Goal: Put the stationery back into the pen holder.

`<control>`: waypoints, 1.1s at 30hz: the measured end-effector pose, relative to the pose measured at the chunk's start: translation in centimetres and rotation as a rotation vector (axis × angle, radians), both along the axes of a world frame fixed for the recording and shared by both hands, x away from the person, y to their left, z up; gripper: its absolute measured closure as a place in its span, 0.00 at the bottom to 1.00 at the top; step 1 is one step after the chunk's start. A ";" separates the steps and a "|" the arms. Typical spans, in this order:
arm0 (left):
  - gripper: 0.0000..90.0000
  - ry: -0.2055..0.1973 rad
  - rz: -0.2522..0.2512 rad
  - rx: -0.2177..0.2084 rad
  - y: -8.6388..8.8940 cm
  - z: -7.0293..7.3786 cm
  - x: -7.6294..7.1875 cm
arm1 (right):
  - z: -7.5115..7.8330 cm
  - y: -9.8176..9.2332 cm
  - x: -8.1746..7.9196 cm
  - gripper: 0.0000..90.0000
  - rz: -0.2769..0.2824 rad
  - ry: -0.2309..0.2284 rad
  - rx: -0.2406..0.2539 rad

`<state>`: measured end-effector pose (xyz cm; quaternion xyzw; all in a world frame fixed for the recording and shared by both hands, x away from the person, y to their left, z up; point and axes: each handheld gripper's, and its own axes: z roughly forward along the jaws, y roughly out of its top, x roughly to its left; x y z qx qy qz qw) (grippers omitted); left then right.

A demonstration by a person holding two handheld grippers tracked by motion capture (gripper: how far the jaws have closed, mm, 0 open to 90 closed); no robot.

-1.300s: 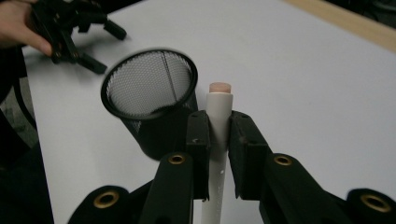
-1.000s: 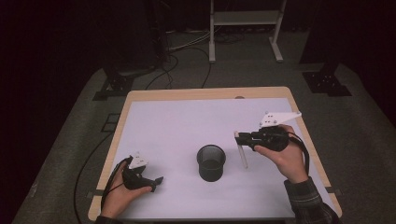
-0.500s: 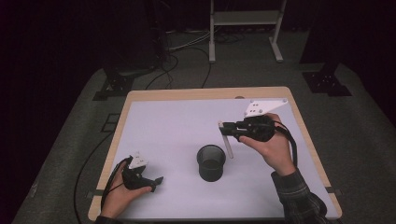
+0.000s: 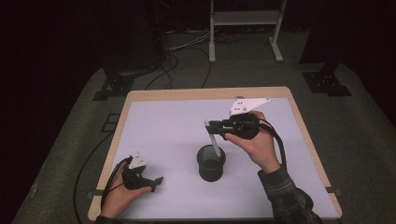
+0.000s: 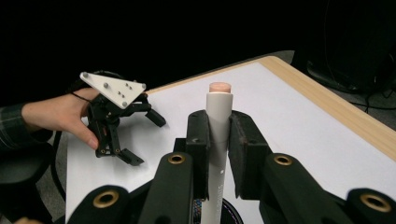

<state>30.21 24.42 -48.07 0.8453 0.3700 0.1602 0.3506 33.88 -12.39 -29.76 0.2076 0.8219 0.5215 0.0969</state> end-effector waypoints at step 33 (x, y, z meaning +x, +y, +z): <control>0.00 0.000 0.002 -0.002 0.0 0.0 0.0 | -8.5 2.1 1.1 0.86 0.025 0.110 -0.148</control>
